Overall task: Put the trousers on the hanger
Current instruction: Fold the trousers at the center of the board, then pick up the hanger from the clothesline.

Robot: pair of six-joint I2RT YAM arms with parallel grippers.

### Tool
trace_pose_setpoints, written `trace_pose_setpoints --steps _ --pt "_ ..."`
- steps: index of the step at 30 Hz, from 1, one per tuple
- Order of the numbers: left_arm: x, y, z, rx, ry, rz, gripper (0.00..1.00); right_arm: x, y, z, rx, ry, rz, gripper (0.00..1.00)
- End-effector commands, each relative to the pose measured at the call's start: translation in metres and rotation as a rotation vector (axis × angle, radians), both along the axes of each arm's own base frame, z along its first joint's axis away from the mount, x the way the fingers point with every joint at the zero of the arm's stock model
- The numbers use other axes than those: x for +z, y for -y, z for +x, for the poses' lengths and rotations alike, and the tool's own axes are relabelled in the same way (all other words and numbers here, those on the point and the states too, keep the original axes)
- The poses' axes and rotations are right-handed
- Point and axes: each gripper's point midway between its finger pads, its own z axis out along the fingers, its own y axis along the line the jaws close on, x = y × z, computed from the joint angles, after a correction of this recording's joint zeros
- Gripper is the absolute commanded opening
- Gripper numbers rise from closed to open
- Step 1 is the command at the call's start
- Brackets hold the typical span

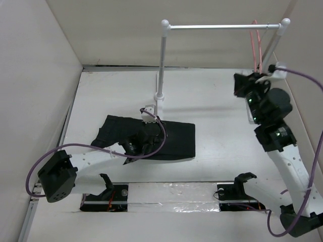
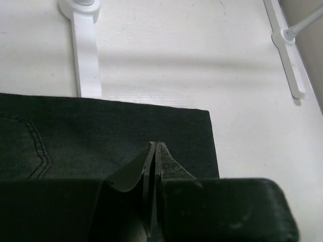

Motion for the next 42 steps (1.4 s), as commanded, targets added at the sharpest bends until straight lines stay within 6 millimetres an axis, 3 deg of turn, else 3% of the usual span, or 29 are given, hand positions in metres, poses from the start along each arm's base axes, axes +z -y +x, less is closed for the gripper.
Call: trace_pose_setpoints --steps 1,2,3,4,7,11,18,27,32,34,35,40,42 --pt "0.030 0.011 0.005 -0.041 0.103 -0.005 0.00 0.055 0.043 0.011 -0.124 0.053 -0.078 0.12" --pt "0.033 0.012 0.006 -0.043 0.114 -0.013 0.00 0.065 0.067 0.017 -0.218 0.057 -0.072 0.22" --pt "0.035 0.011 0.005 -0.049 0.123 -0.019 0.00 0.065 0.077 0.029 -0.262 0.037 -0.074 0.33" --pt "0.032 0.009 0.003 -0.053 0.126 -0.014 0.00 0.083 0.086 0.029 -0.294 0.059 -0.065 0.53" --pt "0.037 0.007 -0.001 -0.073 0.147 -0.016 0.06 0.090 0.109 0.052 -0.394 0.031 -0.096 0.73" --pt "0.043 -0.004 -0.008 -0.080 0.159 -0.025 0.17 0.072 0.137 0.080 -0.502 -0.077 -0.160 0.74" --pt "0.053 -0.011 -0.016 -0.088 0.181 -0.065 0.22 0.022 0.149 0.110 -0.518 -0.229 -0.210 0.69" --pt "0.052 -0.008 -0.016 -0.098 0.176 -0.076 0.22 -0.013 0.158 0.119 -0.525 -0.295 -0.213 0.51" --pt "0.047 -0.006 -0.015 -0.097 0.164 -0.066 0.22 -0.013 0.154 0.120 -0.505 -0.278 -0.203 0.37" --pt "0.047 -0.005 -0.015 -0.099 0.164 -0.069 0.22 -0.011 0.157 0.119 -0.509 -0.270 -0.200 0.20" --pt "0.046 -0.004 -0.014 -0.098 0.161 -0.064 0.22 -0.011 0.156 0.120 -0.503 -0.270 -0.199 0.18" --pt "0.045 -0.003 -0.014 -0.101 0.160 -0.071 0.22 0.013 0.155 0.112 -0.501 -0.203 -0.184 0.00" --pt "0.045 -0.002 -0.014 -0.102 0.158 -0.069 0.22 0.024 0.149 0.110 -0.478 -0.179 -0.179 0.00"
